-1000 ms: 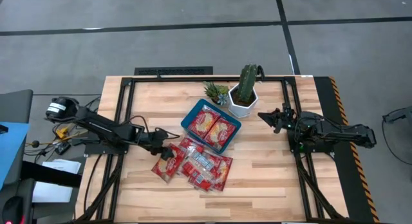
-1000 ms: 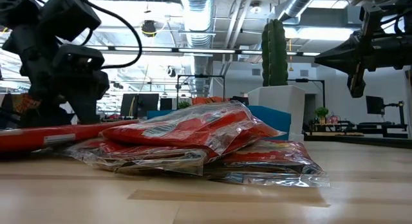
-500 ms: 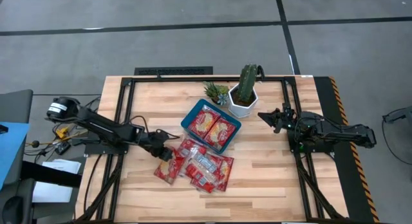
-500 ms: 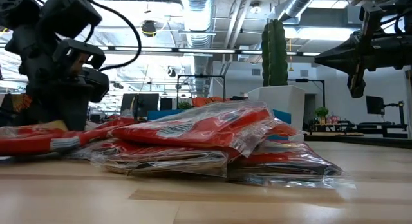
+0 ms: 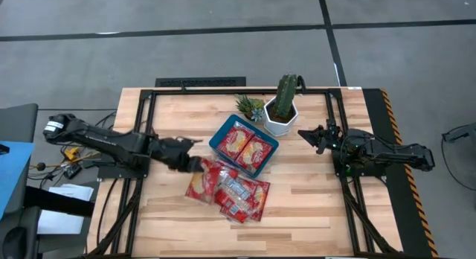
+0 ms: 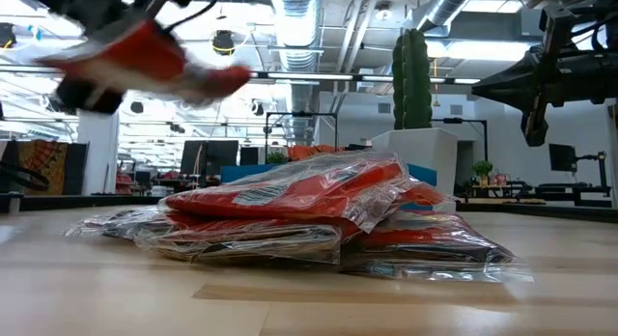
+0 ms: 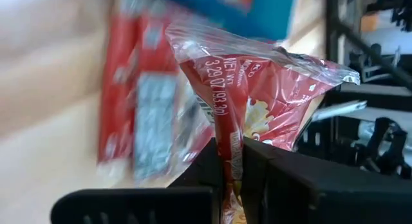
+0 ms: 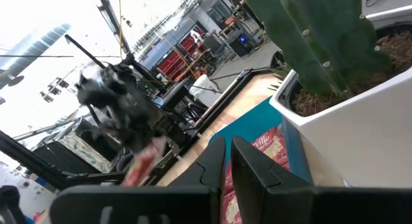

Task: Sort popcorn bags into baskets
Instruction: Put the popcorn bag into the blue bin

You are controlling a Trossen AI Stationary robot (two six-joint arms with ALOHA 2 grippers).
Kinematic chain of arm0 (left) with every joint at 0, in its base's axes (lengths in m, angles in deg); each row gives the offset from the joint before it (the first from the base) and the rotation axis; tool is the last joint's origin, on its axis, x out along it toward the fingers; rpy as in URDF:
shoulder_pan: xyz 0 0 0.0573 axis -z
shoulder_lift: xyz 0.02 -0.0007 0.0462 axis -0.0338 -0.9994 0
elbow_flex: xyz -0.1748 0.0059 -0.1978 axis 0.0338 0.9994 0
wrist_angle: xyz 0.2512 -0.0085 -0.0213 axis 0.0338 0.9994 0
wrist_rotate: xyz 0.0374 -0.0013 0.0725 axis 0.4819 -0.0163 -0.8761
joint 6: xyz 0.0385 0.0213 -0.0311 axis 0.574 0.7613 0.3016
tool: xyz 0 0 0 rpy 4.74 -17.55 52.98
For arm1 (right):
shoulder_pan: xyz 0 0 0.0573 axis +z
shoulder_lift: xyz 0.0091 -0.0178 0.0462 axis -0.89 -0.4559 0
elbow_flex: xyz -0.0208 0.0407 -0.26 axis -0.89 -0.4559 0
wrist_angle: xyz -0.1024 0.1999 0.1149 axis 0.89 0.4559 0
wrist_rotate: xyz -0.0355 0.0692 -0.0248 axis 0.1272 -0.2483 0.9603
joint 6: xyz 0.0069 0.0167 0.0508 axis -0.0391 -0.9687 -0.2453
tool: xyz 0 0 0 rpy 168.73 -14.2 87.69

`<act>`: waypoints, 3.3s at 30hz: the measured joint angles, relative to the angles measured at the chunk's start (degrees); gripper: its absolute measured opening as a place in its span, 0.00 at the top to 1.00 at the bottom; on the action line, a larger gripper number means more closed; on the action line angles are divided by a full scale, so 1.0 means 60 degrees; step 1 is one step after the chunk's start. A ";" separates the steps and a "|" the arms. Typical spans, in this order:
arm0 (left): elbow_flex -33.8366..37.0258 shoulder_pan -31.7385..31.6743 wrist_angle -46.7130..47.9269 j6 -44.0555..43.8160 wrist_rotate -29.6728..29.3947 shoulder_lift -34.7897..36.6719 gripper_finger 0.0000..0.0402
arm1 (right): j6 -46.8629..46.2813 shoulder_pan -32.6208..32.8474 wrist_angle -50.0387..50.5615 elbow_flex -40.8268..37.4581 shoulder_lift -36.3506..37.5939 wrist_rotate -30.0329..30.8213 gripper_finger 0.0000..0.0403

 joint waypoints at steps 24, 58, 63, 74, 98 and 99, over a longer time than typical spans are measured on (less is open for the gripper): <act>-0.7794 -0.3889 0.1523 0.8070 0.1904 -0.7930 0.98 | 0.0024 0.0000 -0.0004 0.0000 0.0000 0.0066 0.87; -1.0047 -0.3507 0.5682 1.0222 0.4866 -0.7681 0.49 | 0.0195 -0.0002 0.0004 0.0000 -0.0004 0.0062 0.87; -0.9978 -0.1953 0.7240 1.0544 0.2887 -0.6474 0.49 | 0.0199 -0.0001 0.0000 0.0000 -0.0001 0.0062 0.87; -0.7943 0.0330 0.5155 1.2286 0.1059 -0.6427 0.46 | 0.0477 -0.0001 0.0004 0.0000 -0.0004 0.0062 0.87; -0.6629 0.0876 0.1314 1.5061 0.1516 -0.7850 0.27 | 0.0454 0.0002 0.0080 0.0004 -0.0018 -0.0015 0.87; -0.6503 0.0932 0.1175 1.5005 0.1367 -0.7850 0.27 | 0.0454 0.0002 0.0087 0.0004 -0.0022 -0.0018 0.87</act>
